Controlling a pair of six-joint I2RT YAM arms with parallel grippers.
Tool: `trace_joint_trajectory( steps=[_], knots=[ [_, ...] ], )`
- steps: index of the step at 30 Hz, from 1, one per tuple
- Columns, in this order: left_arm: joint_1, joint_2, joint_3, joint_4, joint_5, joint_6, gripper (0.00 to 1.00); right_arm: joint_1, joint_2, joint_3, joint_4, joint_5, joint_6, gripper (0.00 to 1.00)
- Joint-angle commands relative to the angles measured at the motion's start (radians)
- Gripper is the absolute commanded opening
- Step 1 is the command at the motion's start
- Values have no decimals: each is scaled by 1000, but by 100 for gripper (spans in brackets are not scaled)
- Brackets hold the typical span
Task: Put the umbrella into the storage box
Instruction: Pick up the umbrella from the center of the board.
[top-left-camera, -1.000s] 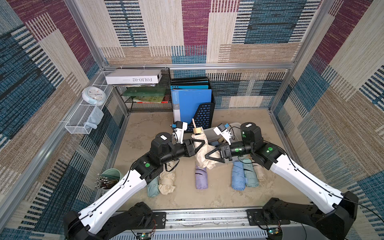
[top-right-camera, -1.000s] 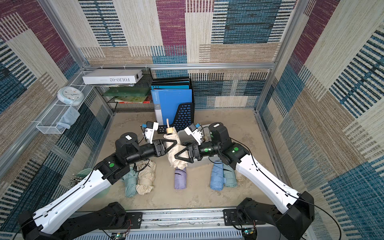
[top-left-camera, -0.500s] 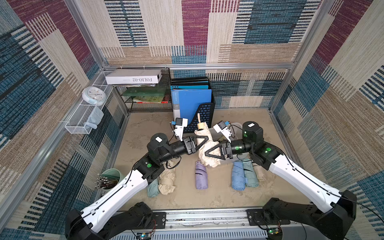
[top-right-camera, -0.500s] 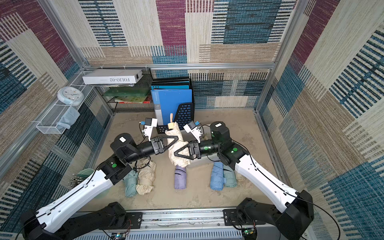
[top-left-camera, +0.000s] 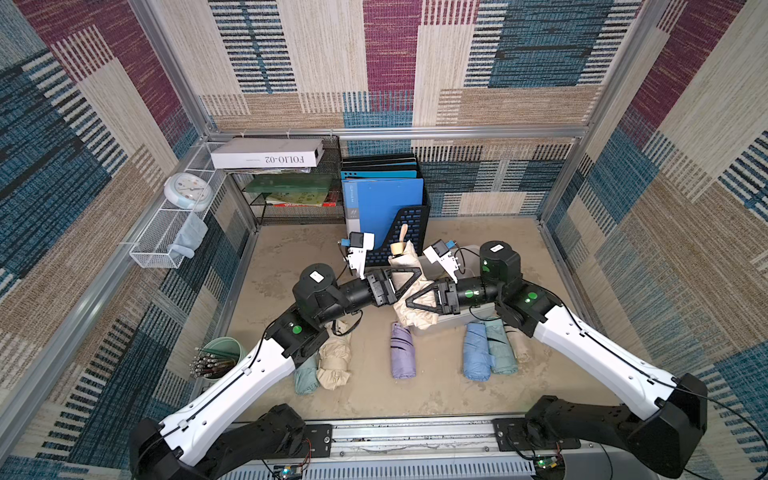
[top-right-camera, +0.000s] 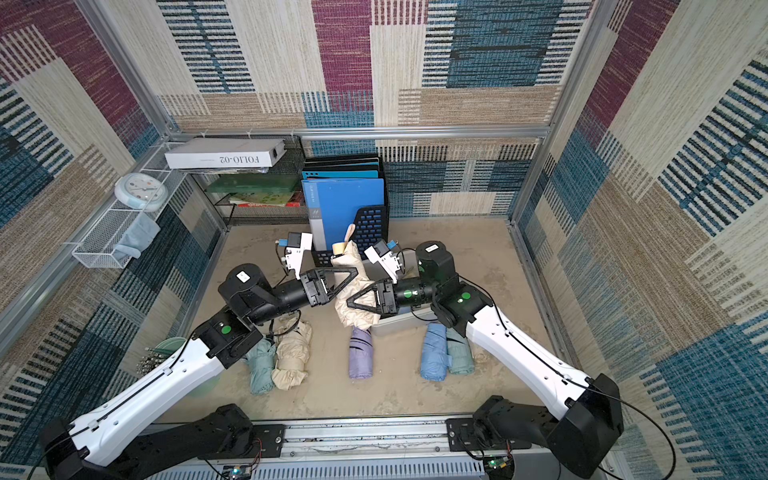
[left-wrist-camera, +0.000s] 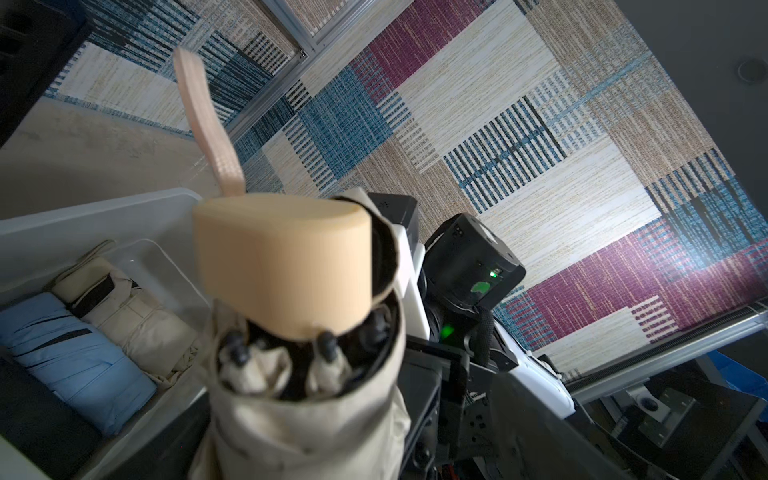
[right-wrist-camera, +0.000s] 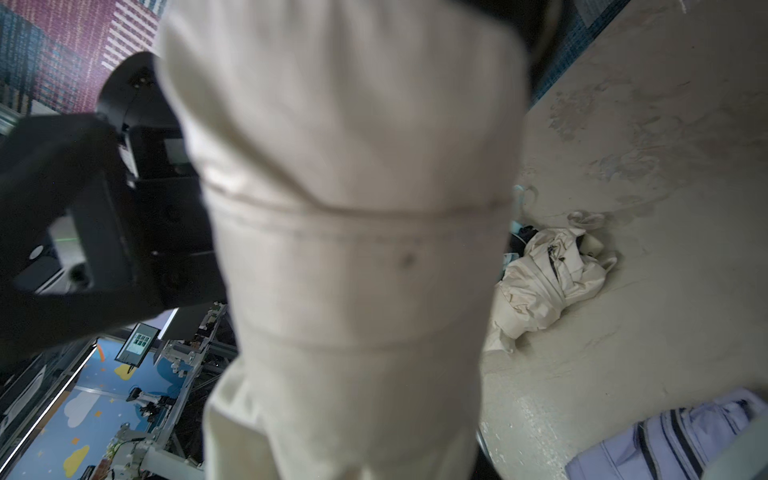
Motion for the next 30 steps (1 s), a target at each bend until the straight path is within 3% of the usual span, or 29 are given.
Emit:
trace_joint_trajectory(
  steps=[1,8,12,16,22,30],
  knots=[
    [1,-19,1,-62,-80,54,100,-22,-14,11,-68,120,-53,27],
    [1,-53,-50,-207,-200,59,100,-141,-69,9,-256,342,-140,27],
    [1,-20,-73,-306,-287,-7,97,-167,-7,93,-488,568,-280,26],
    [2,36,-97,-297,-287,-85,95,-168,101,174,-667,795,-378,25],
    [1,140,-60,-329,-259,-100,91,-167,208,233,-758,1000,-443,25],
    [1,265,-6,-359,-219,-110,83,-167,351,281,-802,1155,-519,25]
  ],
)
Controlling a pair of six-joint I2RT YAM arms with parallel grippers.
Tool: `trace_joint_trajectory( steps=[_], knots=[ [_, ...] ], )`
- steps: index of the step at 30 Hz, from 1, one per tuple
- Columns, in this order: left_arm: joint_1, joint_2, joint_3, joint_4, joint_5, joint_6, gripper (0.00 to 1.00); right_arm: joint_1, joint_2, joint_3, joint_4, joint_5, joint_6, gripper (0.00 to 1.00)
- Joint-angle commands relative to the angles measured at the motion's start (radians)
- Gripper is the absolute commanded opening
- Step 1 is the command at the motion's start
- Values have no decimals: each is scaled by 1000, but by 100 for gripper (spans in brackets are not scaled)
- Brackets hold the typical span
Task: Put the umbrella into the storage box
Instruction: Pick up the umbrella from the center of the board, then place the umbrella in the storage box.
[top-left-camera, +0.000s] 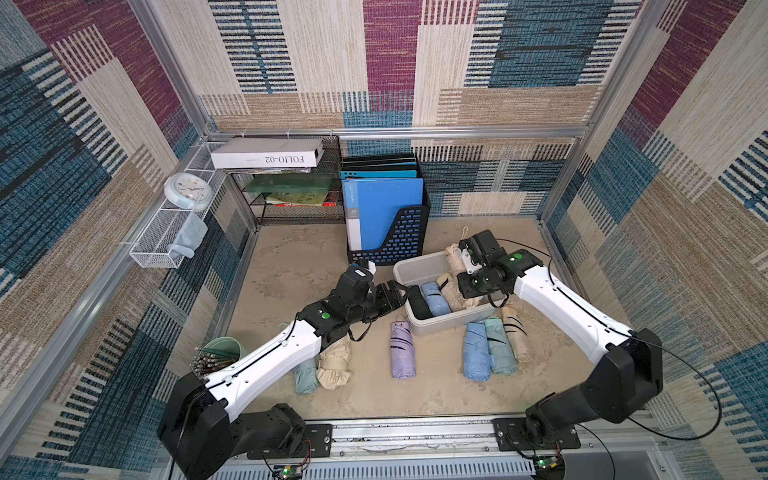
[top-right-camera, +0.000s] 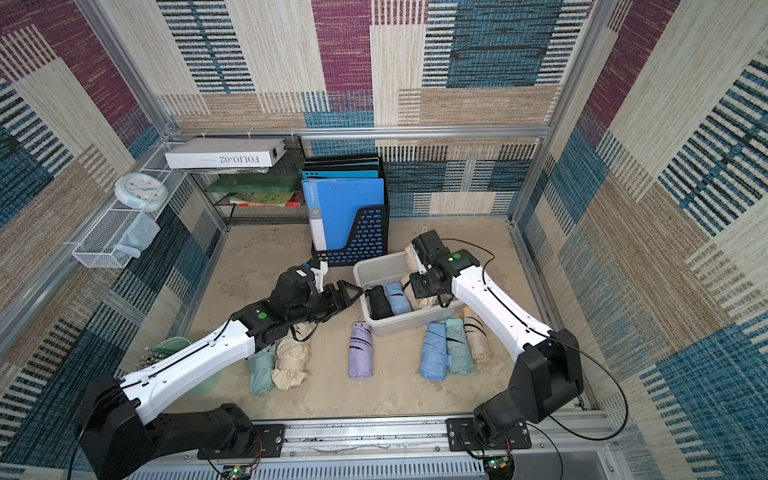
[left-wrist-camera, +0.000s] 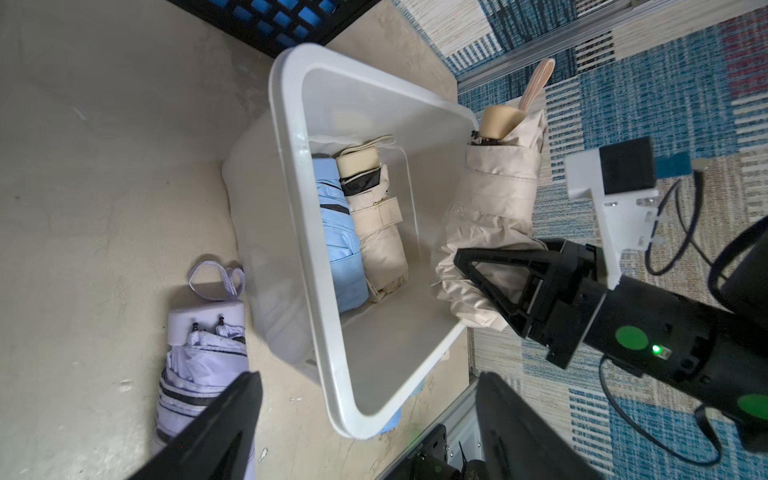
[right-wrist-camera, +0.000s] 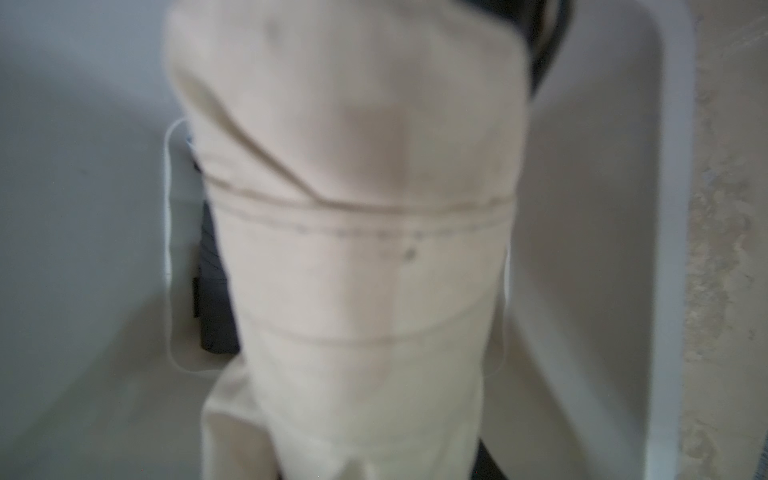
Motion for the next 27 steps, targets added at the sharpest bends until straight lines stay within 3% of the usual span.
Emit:
trace_joint_trajectory(
  steps=[1,9,14,21,24,27],
  knots=[
    [1,34,20,-14,29,-4,83,0,39,7,-23,110,-55,24],
    [1,92,35,-3,25,-4,75,0,77,-48,11,204,-78,25],
    [2,121,44,0,17,3,71,0,114,-76,46,236,-74,30],
    [2,128,49,-2,14,7,70,0,126,-80,68,251,-62,65],
    [2,124,48,-4,10,10,70,0,99,-63,45,244,-52,73],
    [3,117,44,-4,4,10,70,0,61,-45,33,220,-41,73]
  ],
)
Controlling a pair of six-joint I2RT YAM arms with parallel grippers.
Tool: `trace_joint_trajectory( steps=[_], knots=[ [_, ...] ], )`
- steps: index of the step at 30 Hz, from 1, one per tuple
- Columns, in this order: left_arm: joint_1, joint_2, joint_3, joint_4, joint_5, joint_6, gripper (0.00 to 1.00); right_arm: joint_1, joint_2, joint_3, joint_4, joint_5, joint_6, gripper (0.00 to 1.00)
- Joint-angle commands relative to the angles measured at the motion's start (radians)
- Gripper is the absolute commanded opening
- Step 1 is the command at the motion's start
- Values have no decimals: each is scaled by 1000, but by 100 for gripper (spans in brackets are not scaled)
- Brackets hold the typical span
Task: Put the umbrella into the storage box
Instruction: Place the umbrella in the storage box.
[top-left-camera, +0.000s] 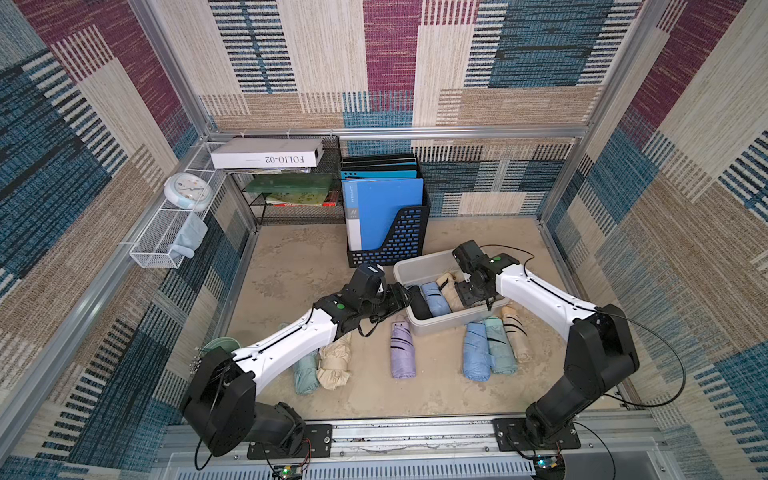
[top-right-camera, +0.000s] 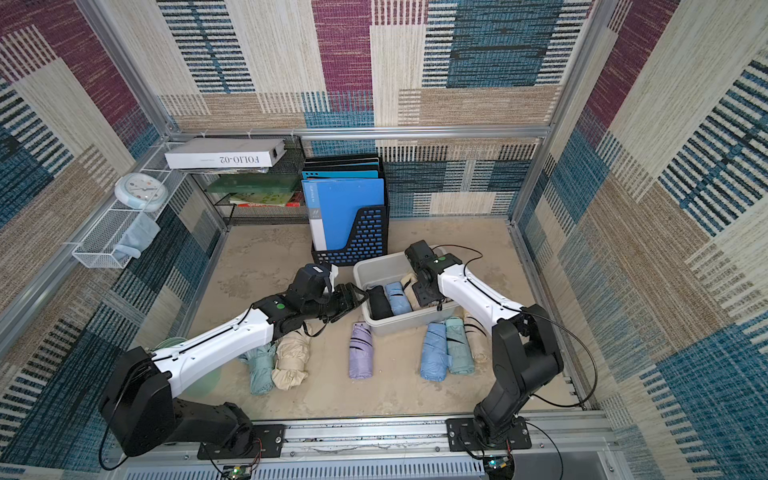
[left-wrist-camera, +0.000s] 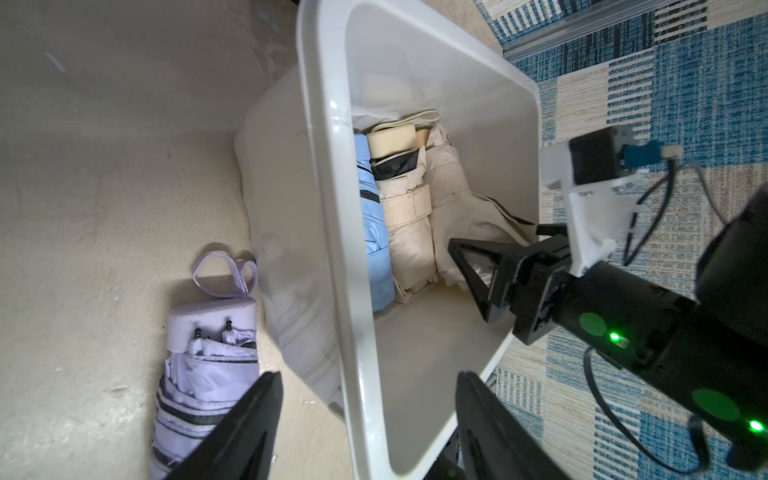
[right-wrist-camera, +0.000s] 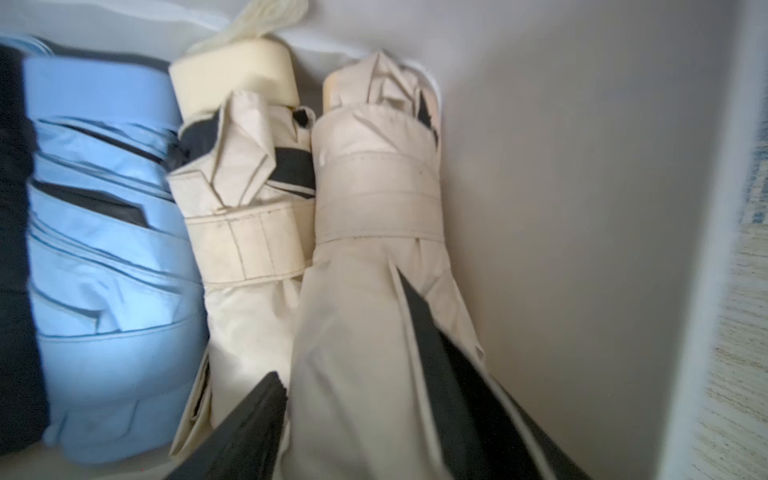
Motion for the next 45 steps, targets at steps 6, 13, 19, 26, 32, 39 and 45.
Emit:
trace_joint_trajectory(
  steps=[6,13,19,26,32,39,45],
  knots=[
    [6,-22,-5,1,-21,18,69,1,-24,3,53,-32,53,56],
    [17,-87,-26,-36,-55,29,68,-13,49,-75,120,64,60,36],
    [27,-128,-58,-41,-72,25,67,-25,83,-122,165,75,67,30],
    [42,-152,-58,-63,-77,45,67,-27,21,4,87,16,56,57],
    [58,-174,-71,-62,-83,55,67,-28,-8,79,17,30,28,62],
    [73,-188,-76,-73,-75,58,66,-36,85,47,54,25,12,41],
    [84,-229,-94,-100,-91,57,65,-43,134,-27,106,40,17,24]
  ],
)
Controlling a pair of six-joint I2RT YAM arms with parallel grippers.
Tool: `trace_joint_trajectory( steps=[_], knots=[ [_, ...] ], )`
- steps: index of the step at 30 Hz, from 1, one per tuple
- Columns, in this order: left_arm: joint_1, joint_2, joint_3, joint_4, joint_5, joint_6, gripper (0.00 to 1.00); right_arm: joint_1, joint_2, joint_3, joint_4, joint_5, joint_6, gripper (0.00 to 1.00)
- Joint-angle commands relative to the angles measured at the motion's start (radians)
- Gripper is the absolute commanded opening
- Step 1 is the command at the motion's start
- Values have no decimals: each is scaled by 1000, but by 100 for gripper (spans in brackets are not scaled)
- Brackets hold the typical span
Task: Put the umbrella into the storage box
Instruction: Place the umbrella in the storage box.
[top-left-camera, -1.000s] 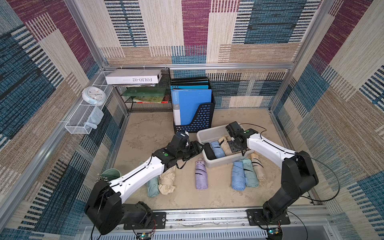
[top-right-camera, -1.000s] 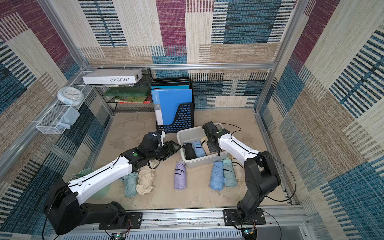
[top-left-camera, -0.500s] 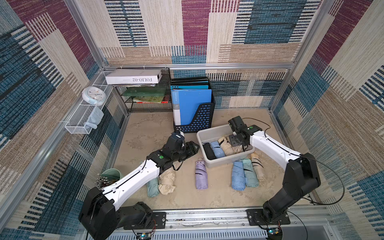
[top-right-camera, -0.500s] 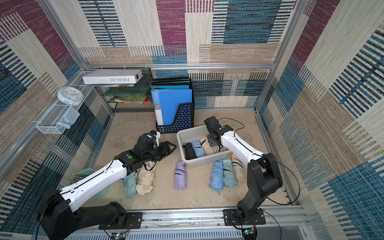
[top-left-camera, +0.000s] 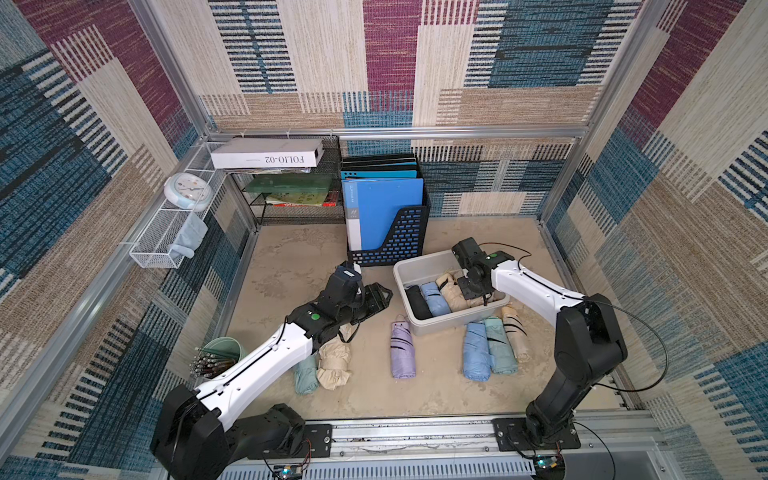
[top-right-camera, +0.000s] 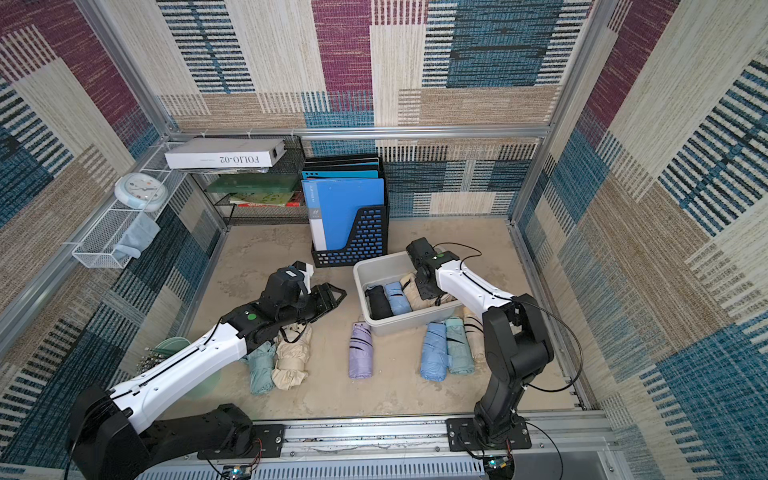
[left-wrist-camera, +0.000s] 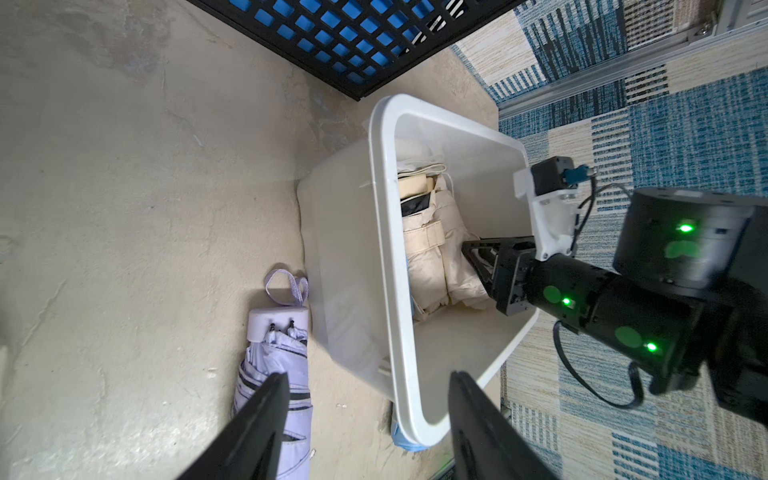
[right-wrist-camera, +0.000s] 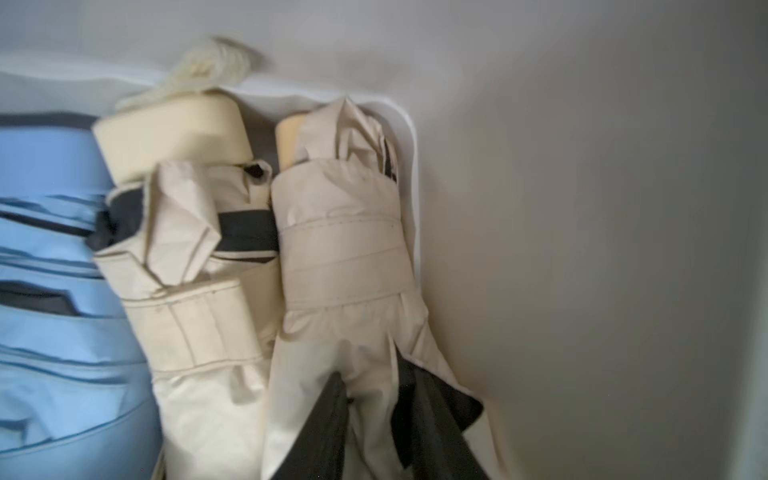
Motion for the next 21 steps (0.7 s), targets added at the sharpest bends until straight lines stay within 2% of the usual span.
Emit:
trace_joint_trajectory(
  steps=[1,5,9,14,16,21],
  knots=[
    [8,-22,-6,-22,-15,9,65,-5,28,-30,25,11,6,22],
    [20,-50,-19,-42,-24,8,65,-12,59,-68,67,-10,22,17],
    [31,-72,-24,-74,-42,3,67,-14,91,-84,98,-23,36,17],
    [44,-101,-10,-194,-95,2,71,-19,117,-80,124,-40,40,20],
    [48,-107,9,-273,-124,20,73,-19,112,-70,115,-48,46,24],
    [51,-92,69,-489,-200,123,77,-19,8,-46,79,-105,73,47]
  ],
)
